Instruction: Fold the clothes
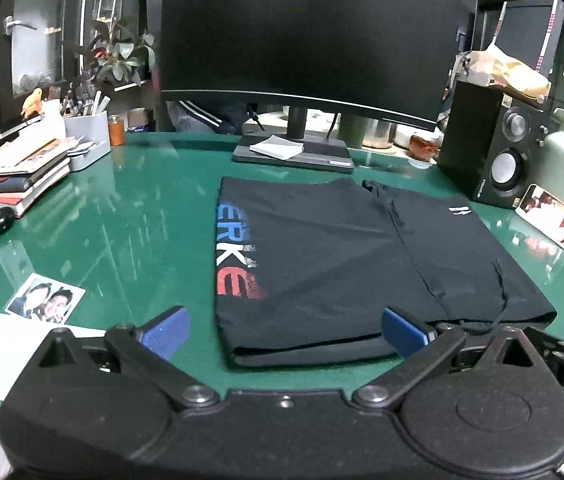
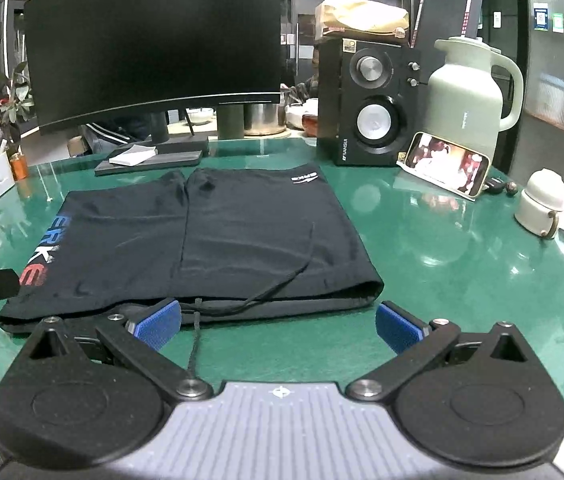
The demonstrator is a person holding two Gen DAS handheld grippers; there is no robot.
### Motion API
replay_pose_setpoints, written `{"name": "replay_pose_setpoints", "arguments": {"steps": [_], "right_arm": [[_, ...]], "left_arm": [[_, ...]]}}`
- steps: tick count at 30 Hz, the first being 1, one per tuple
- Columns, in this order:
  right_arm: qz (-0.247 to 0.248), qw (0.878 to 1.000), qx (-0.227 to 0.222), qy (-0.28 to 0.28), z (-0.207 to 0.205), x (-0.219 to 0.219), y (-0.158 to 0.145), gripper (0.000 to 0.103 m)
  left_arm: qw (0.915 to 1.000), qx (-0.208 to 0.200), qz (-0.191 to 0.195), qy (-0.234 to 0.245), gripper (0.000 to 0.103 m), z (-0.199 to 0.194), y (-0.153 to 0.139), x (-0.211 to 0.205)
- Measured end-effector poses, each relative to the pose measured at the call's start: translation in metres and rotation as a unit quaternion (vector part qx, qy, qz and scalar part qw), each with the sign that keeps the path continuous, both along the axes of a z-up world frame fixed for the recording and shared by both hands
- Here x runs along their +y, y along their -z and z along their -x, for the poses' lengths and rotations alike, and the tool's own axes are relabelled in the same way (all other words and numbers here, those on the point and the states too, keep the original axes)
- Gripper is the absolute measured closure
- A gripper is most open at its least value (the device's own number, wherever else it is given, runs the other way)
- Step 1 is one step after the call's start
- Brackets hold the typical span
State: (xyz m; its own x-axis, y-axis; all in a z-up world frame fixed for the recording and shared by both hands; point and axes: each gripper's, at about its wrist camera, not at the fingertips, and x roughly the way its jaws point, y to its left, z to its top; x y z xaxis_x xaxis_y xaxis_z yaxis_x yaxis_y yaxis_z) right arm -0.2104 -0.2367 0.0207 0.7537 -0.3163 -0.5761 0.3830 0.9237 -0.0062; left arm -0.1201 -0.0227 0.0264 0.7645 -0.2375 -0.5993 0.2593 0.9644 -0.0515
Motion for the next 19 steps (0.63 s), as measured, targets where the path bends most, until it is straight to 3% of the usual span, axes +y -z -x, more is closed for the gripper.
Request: {"name": "replay_pose_setpoints", "arguments": {"steps": [3,19], "right_arm": [[0.001,1.0,-0.004,-0.003,0.0016,0.0008,-0.001,0.0],[0.004,1.0,-0.007,-0.011,0.0038,0.0001,-0.0019,0.0]], "left_arm": [[0.9999,0.001,-0.016,-0.002,0.001,0.0024,-0.001,-0.0037],[0.9998,0.005,-0.018,0.0,0.0,0.0046,-0.0013,-0.005]]}}
